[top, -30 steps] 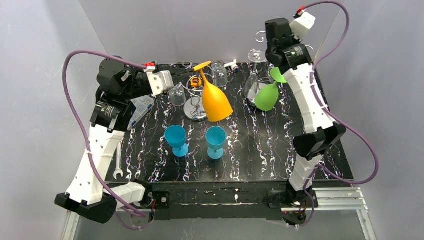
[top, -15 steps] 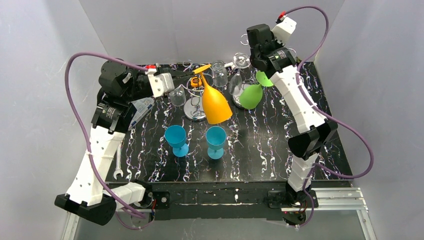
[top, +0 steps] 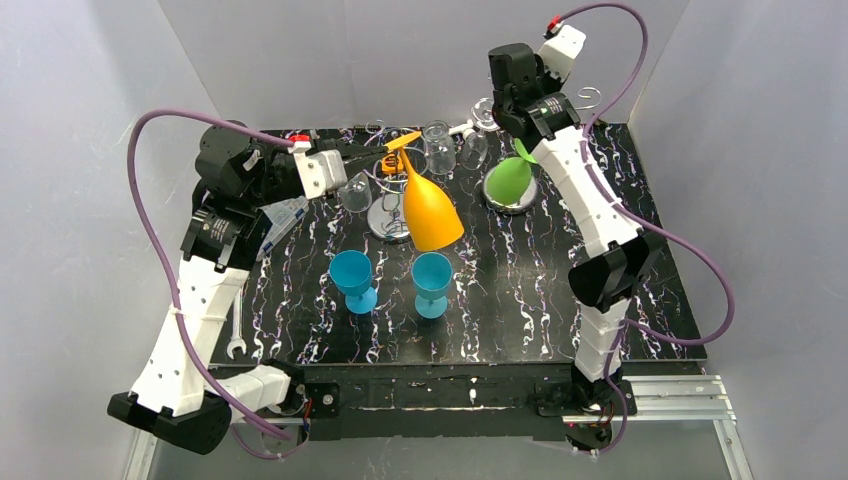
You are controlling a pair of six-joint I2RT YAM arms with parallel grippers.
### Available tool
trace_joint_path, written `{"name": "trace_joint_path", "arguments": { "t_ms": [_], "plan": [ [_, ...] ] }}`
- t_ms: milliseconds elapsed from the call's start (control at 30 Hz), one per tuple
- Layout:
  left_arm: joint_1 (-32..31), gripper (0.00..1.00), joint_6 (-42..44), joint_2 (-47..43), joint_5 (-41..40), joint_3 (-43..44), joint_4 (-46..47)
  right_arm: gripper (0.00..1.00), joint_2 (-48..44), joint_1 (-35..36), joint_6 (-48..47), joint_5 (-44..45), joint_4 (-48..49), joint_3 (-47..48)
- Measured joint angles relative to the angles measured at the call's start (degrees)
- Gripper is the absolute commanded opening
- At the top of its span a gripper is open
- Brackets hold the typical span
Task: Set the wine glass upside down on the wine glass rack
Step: Adjust the wine rack at the center of the board.
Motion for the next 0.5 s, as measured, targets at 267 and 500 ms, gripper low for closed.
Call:
{"name": "trace_joint_path", "arguments": {
  "t_ms": [267,500],
  "plan": [
    [0.0,0.0,-0.3,0.0,0.0,0.0,0.0,0.01,1.1,-4.3,-1.9,0.9,0.1,0.1],
    [0.0,0.0,0.1,0.0,0.0,0.0,-0.1,0.08,2.3,-12.5,4.7,-3.6,0.1,1.2]
  ]
}}
